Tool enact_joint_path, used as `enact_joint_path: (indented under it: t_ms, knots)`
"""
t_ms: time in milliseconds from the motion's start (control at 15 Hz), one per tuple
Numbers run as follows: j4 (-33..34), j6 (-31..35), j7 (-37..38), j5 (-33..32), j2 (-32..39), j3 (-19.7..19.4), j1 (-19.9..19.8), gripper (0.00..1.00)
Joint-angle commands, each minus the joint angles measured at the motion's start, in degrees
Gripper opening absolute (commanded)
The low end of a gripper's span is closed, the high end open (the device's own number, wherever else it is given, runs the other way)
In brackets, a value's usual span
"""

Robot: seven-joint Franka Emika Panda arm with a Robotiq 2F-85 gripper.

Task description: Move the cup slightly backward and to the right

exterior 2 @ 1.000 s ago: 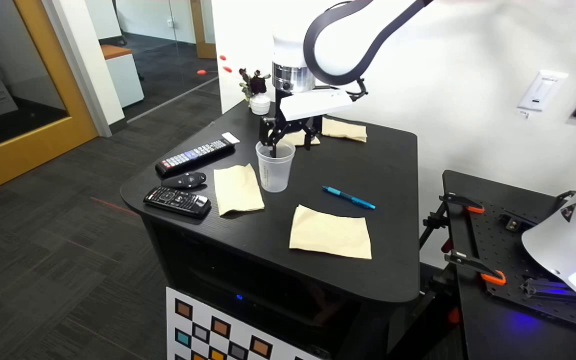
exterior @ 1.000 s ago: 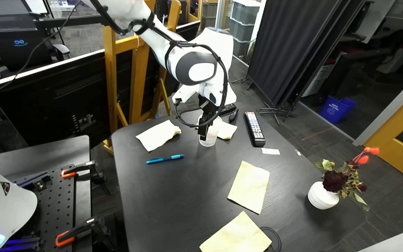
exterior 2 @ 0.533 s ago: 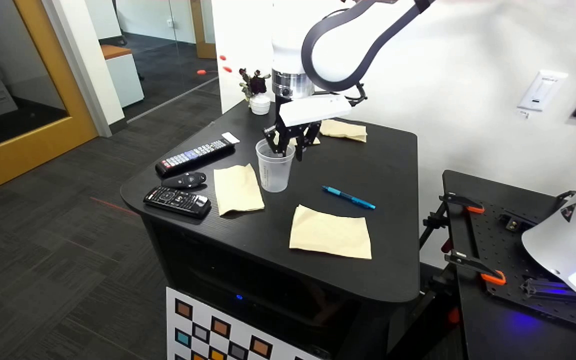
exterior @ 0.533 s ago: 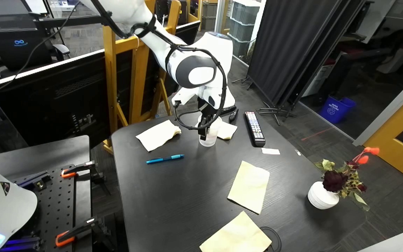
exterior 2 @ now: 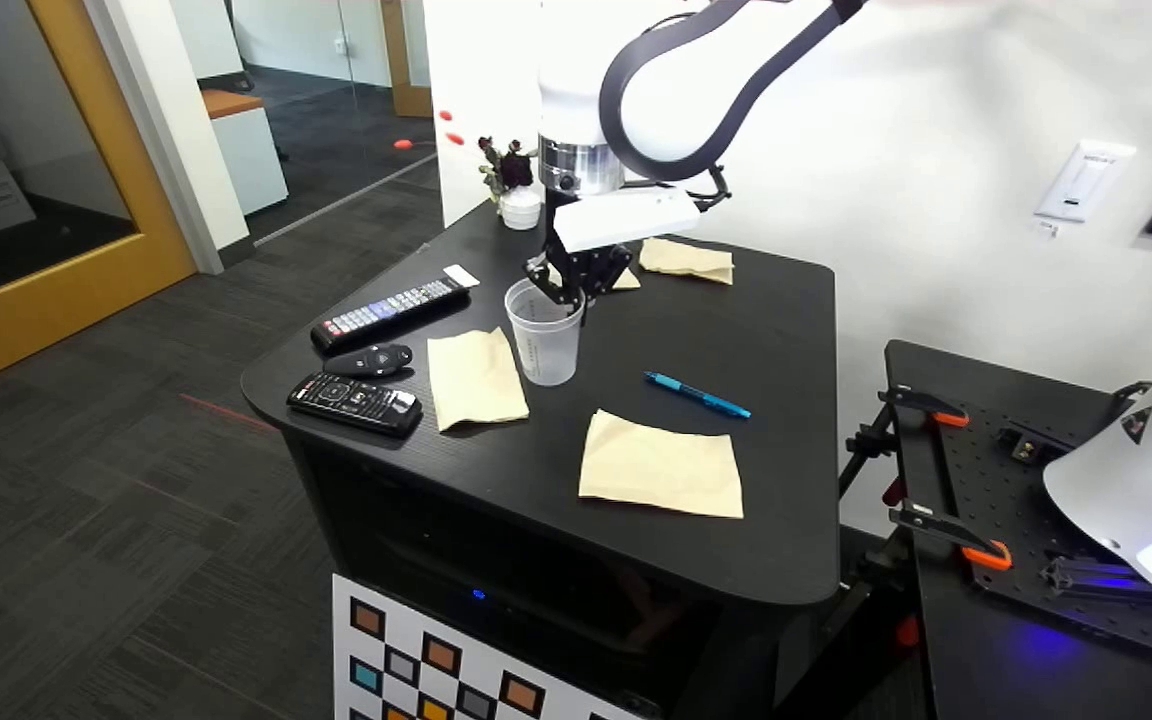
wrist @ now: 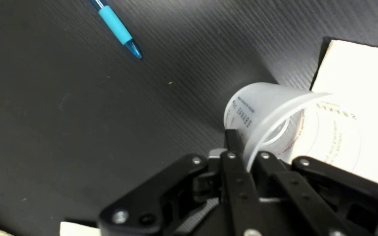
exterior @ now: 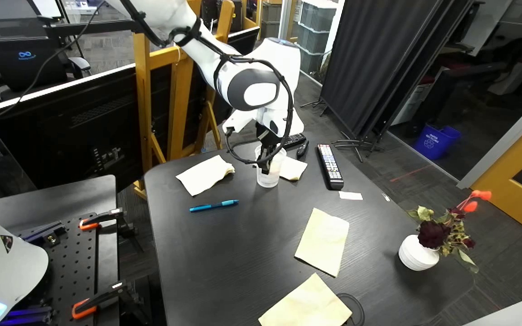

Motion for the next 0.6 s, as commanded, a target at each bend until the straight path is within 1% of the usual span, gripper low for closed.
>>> enact_joint_path:
  t_ms: [0, 200, 533]
  knots:
    - [-2.18, -0.75, -0.41, 1.24, -3.62, -1.02, 1.01, 0.01]
    - [-6.73, 0.18, 0.02, 1.60, -8.83, -1.56, 0.47, 0.01]
    - [-17.96, 1.89, 1.35, 2.99, -19.11, -3.72, -1.71, 0.01]
